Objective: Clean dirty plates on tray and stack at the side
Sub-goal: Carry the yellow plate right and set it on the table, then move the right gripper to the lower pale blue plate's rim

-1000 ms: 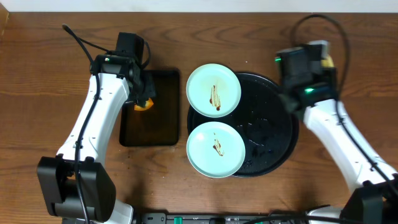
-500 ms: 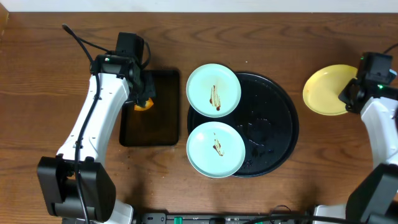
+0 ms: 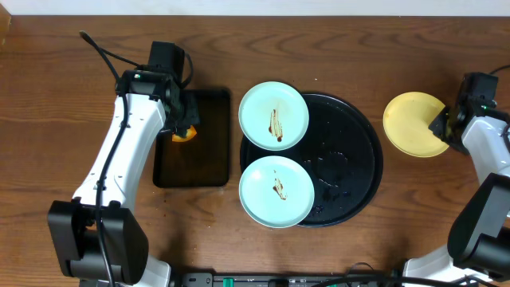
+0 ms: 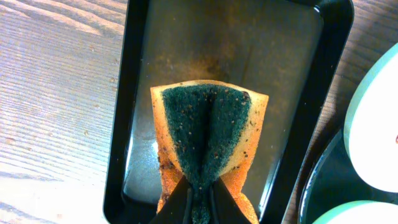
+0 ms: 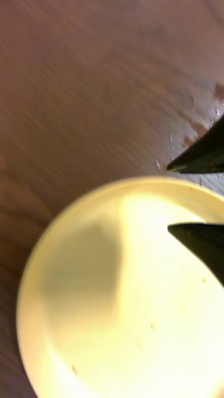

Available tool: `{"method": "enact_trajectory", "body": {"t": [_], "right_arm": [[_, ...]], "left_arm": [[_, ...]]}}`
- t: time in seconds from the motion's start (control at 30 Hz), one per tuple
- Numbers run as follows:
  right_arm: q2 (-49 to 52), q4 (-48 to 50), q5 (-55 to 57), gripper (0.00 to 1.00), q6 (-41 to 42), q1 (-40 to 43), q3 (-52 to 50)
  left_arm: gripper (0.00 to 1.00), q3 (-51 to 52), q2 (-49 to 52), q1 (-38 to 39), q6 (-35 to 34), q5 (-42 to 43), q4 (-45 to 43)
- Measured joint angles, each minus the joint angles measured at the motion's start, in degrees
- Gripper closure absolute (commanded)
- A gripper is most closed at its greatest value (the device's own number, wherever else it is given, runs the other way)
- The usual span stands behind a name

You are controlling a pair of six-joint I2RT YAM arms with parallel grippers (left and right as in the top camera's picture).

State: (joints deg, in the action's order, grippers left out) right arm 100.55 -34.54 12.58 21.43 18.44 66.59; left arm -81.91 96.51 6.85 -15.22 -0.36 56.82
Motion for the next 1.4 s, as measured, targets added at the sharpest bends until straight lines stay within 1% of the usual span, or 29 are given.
{"method": "enact_trajectory", "body": {"t": [0.13,0.17,0.23,0.33,0.4,0.6,0.9,1.1,1.4], "right_arm": [[0.0,-4.7,-8.8,0.8,-3.5,0.0,0.0],[0.0,-6.1,-10.8,0.86,-4.1,0.0,0.0],[0.0,-10.7,-15.5,0.93,-6.2,-0.7,0.0],[0.0,-14.4,-18.0,0.94,-7.9,-2.5,0.0],[0.0,-14.8,-18.4,0.96,-8.5,-3.7,0.0],[0.0,-12.7,-16.7,0.96,-9.2,-8.6,-2.1],[0.0,-4.6,-14.8,0.96,-9.1,-13.6,-9.3],[0.0,-2.0,-15.7,0.96,-9.1,-14.5,-9.7],[0.0,2.1,-19.2,0.93,-9.1,-14.5,-9.8]], "left_arm": [[0.92,0.0,0.0,0.0,0.0,0.0,0.0],[0.92,0.0,0.0,0.0,0.0,0.0,0.0],[0.92,0.0,0.0,0.0,0.0,0.0,0.0],[0.92,0.0,0.0,0.0,0.0,0.0,0.0],[0.92,0.0,0.0,0.0,0.0,0.0,0.0],[0.92,0.0,0.0,0.0,0.0,0.0,0.0],[0.92,0.0,0.0,0.0,0.0,0.0,0.0],[0.92,0.0,0.0,0.0,0.0,0.0,0.0],[0.92,0.0,0.0,0.0,0.0,0.0,0.0]]}}
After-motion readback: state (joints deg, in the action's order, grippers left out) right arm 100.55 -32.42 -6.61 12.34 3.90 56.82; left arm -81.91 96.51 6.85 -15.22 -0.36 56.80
